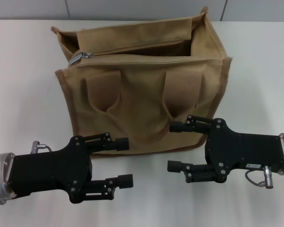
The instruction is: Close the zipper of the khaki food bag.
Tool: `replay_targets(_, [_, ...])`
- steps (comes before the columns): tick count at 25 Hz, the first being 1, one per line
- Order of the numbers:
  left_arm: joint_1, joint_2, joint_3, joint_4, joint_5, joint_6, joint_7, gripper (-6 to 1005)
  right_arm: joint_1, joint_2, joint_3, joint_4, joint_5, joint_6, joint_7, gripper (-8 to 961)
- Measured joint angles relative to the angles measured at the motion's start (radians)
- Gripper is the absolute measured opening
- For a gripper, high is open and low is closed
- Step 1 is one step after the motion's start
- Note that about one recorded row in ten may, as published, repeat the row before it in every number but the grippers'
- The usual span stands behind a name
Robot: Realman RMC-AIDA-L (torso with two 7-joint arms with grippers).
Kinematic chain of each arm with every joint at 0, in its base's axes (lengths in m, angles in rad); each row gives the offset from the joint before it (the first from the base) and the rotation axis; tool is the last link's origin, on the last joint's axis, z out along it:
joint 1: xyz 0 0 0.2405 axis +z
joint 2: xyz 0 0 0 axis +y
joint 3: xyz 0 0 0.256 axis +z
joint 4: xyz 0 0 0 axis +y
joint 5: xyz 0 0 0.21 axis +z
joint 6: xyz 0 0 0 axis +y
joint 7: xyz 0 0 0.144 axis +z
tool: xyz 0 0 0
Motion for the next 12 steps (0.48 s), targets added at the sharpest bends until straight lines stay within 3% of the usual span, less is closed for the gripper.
replay_targets(12, [0.0, 0.004, -0.011, 0.002, 0.0, 0.013, 0.0, 744, 0.002, 0.001, 0.0, 0.0, 0.0, 0.0, 0.0, 811])
